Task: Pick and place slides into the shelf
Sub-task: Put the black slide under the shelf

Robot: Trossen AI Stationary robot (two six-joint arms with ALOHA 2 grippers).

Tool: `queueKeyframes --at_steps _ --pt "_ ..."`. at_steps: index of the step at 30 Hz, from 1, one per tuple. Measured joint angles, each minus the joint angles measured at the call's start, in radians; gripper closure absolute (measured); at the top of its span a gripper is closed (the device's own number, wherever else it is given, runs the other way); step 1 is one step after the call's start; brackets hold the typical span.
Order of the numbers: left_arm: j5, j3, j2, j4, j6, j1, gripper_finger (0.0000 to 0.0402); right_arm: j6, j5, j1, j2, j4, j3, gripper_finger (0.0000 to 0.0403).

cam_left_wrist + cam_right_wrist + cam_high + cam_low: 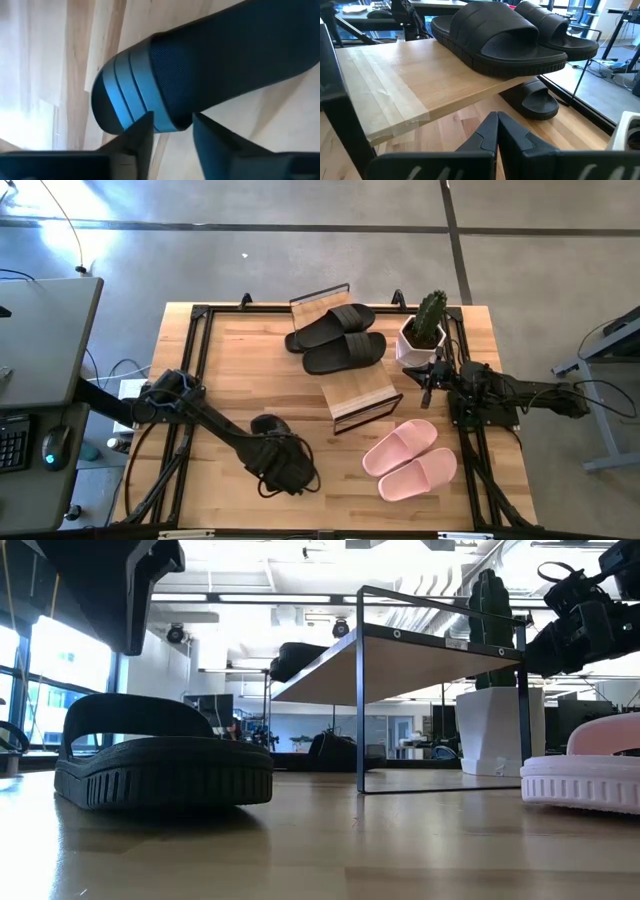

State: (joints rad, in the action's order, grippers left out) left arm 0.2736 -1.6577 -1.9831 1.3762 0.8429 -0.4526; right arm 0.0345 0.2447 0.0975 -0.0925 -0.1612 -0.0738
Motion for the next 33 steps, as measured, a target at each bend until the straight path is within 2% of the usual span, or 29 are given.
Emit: queueKeyframes --at_steps 7,13,20,26,33 --pt "0.039 -0.002 -0.012 -0.037 -0.004 0.002 0.0201 0.0 0.0 0.0 0.0 0.0 0.0 0.0402" --pt "0.037 0.0 -0.086 -0.034 -0.035 0.002 0.0189 0.0 0.0 0.0 -0.002 0.0 0.0 0.0402" --pt "0.096 0.0 -0.172 0.03 -0.029 0.002 0.021 0.0 -0.001 0.0 -0.012 0.0 0.0 0.0402" --pt "0.139 0.0 -0.199 0.094 -0.004 0.001 0.0237 0.0 -0.001 0.0 -0.013 0.0 0.0 0.0402" --pt "0.181 0.0 -0.199 0.124 0.056 0.001 0.0298 -0.003 -0.001 0.0 -0.014 0.0 0.0 0.0402"
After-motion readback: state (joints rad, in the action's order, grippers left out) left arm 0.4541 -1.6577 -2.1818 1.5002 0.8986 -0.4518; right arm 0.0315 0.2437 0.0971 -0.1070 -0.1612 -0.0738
